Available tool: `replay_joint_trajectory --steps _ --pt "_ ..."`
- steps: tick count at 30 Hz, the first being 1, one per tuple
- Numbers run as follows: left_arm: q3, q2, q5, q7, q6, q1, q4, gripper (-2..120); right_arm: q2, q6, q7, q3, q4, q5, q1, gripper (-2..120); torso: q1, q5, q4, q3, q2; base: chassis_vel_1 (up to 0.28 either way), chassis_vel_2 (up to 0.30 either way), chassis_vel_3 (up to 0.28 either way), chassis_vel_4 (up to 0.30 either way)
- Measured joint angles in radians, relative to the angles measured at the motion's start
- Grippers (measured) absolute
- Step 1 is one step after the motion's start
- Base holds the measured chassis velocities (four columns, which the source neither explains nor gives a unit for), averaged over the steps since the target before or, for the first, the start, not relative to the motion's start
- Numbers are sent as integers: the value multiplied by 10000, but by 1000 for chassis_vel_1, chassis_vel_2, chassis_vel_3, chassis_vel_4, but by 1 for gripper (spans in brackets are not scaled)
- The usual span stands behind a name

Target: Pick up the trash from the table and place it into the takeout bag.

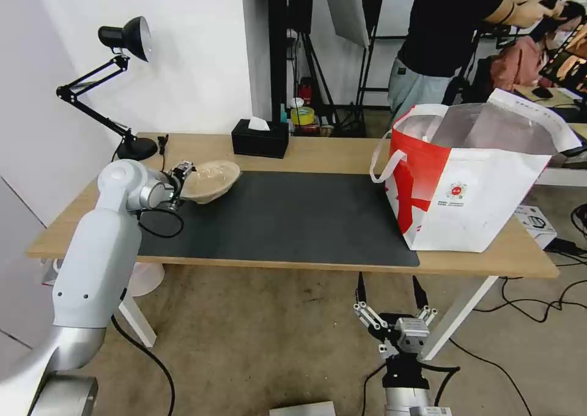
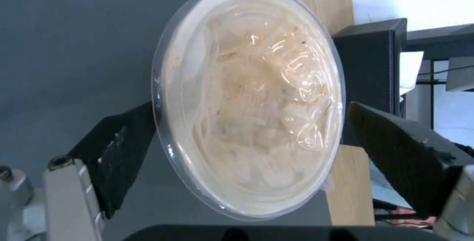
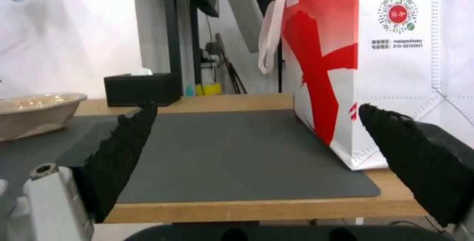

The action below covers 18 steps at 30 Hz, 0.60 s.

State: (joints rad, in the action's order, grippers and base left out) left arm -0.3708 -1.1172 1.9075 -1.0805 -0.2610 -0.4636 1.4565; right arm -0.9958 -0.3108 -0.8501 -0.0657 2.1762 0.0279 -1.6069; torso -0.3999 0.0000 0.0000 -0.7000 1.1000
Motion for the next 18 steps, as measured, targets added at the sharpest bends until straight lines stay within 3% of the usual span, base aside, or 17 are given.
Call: replay_joint_trajectory --steps 16,18 --pt "32 -316 -197 257 -54 183 -508 100 0 0 0 0 0 0 0 100 0 -1 0 0 1 0 0 0 0" --pt "34 -358 -259 330 -55 184 -529 93 0 0 0 1 0 0 0 100 0 0 0 0 1 0 0 0 0"
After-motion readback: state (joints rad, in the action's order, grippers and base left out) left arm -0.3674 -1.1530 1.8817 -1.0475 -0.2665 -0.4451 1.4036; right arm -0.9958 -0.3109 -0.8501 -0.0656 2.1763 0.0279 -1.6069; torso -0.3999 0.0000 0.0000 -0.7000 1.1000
